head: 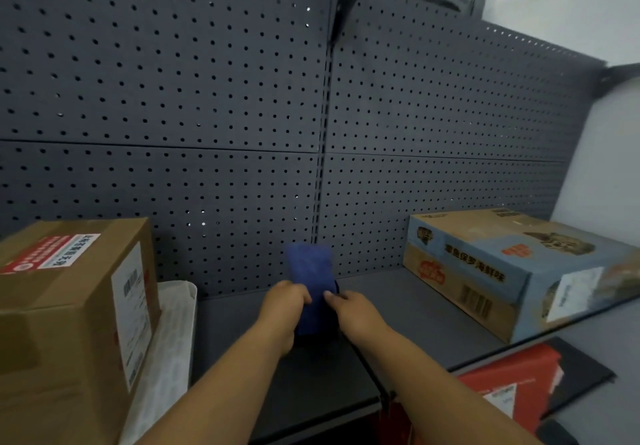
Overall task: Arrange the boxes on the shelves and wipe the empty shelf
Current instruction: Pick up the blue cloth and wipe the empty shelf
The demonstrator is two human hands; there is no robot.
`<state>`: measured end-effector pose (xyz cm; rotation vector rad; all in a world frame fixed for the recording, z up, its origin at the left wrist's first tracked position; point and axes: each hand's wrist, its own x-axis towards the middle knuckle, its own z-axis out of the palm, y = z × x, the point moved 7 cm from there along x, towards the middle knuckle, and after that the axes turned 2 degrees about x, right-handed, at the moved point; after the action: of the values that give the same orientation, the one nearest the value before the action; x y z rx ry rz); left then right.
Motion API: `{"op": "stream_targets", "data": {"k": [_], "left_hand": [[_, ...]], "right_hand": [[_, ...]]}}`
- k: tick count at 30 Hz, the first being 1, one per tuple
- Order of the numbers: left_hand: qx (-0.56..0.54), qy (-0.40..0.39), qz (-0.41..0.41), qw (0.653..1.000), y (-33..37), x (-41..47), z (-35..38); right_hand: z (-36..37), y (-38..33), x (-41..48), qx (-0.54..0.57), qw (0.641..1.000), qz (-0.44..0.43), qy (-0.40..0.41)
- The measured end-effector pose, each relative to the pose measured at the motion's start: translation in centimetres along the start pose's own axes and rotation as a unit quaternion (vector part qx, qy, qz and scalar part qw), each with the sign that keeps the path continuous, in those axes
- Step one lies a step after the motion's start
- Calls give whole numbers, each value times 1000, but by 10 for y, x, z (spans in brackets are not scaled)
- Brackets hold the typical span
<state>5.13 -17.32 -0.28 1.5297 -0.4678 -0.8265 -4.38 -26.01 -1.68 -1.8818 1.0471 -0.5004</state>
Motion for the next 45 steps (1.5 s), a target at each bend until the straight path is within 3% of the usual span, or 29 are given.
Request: {"op": "stream_targets", "data": {"k": [4, 10, 14, 18, 25, 38, 45], "left_hand": [[-28, -26, 59, 997, 16, -29, -1], [-41, -25, 106, 993, 24, -78, -6], [-55, -21, 113, 992, 15, -113, -7], [-42, 1, 113, 993, -6, -147, -9], [-54, 67, 30, 996, -59, -195, -53], [-33, 221, 32, 974, -67, -275, -245], [-37, 272, 41, 961, -74, -301, -366]], "right_hand": [[-19, -7, -20, 173, 983, -38, 53], [-29, -17, -50, 334, 940, -64, -14], [-35, -21, -84, 333, 936, -88, -69], [-29, -14, -117, 291, 950, -99, -59], [4, -19, -171, 277, 949, -132, -74], [148, -107, -244, 247, 929, -175, -211], [239, -161, -273, 205, 933, -205, -214]]}}
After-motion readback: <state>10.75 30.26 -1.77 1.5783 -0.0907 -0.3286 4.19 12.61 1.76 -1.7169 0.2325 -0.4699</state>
